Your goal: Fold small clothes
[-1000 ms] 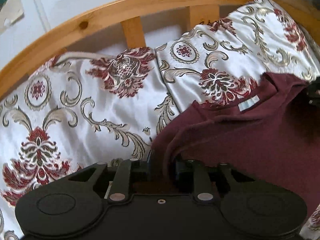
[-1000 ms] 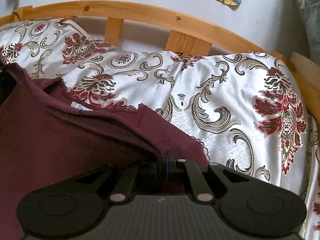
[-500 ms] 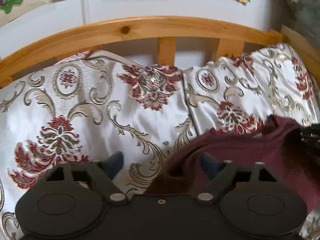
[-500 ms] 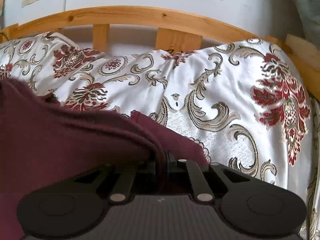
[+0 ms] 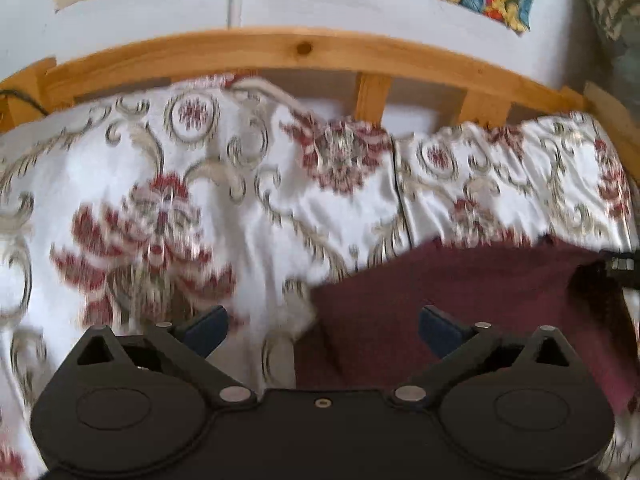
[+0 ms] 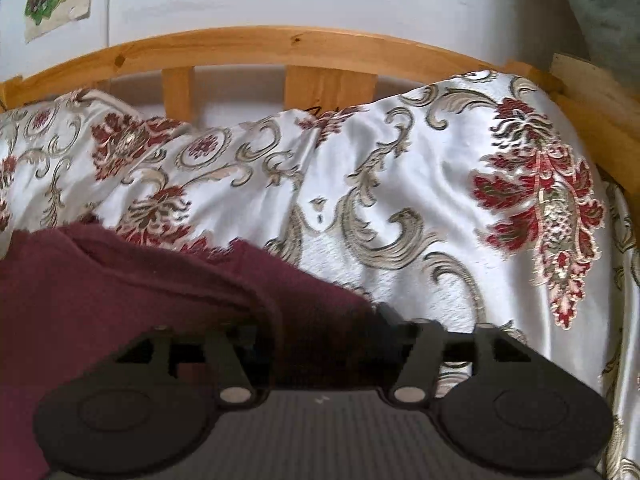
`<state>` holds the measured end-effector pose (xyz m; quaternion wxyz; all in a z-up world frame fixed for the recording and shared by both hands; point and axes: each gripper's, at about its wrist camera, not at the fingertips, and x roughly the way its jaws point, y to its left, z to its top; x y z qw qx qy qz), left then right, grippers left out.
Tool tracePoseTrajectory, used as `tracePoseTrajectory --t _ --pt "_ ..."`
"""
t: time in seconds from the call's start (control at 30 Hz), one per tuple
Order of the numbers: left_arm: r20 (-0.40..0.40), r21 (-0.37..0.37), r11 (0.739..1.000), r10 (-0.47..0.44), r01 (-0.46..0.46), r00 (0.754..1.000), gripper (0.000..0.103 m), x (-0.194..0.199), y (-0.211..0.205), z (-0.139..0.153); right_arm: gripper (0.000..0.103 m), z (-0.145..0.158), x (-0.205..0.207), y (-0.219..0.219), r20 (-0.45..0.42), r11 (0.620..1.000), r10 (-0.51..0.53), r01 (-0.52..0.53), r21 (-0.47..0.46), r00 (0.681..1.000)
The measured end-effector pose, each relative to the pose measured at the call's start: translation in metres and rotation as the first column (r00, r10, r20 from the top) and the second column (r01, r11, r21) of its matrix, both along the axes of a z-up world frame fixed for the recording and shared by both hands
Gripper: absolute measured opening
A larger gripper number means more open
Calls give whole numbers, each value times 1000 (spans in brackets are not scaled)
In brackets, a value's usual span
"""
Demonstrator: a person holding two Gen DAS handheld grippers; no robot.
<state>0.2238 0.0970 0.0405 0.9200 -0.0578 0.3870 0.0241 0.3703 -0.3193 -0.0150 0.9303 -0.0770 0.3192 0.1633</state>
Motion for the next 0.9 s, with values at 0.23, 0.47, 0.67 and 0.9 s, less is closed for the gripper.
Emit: tracePoseTrajectory --t 0.23,0.47,0.67,0.9 --pt "-23 -64 998 18 -20 1000 102 -56 -6 -22 98 25 8 -15 -58 997 74 -71 39 996" --pt "29 -81 994 75 -73 997 102 -92 -16 -54 103 37 -7 -2 -81 994 113 -113 15 990" --pt "13 -93 995 31 -29 999 102 -94 -25 -71 103 29 -32 9 -65 988 123 -129 -82 990" --pt "-65 -83 995 43 -48 997 102 -85 -23 -87 103 -14 -60 -1 -28 991 -106 103 -90 994"
